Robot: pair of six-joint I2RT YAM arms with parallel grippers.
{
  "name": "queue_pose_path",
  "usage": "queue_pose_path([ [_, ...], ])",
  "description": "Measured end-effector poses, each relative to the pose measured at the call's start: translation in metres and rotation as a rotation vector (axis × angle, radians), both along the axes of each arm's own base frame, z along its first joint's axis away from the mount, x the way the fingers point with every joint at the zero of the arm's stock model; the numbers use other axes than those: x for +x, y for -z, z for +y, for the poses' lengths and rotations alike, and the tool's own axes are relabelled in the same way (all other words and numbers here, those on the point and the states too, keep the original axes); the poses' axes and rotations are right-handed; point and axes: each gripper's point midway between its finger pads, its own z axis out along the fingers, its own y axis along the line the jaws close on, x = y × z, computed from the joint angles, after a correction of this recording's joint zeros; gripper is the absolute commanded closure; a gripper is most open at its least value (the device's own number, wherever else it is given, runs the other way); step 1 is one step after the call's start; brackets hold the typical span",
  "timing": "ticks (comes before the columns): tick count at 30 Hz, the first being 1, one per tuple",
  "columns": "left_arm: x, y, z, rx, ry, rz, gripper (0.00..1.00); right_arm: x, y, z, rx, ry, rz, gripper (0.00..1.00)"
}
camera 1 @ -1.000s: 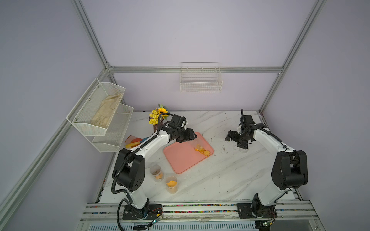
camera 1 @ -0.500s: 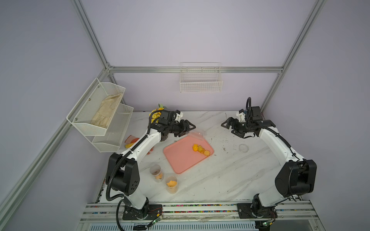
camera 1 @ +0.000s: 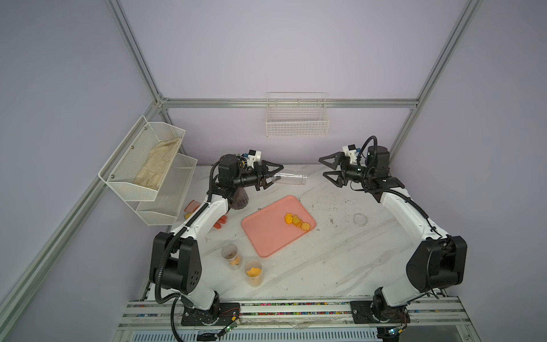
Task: Pour the cookies out of the jar
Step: Place the jar at the center of the board.
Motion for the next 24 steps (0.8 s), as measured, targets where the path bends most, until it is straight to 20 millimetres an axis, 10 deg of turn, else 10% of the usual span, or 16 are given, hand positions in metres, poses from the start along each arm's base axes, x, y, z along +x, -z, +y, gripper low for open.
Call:
queue_pose_path([
  [24, -0.006, -0.031, -0.001, -0.098, 0.049, -0.058, 0.42, -0.039, -0.032, 0.090, 0.163, -0.291, -0.043, 0.09],
])
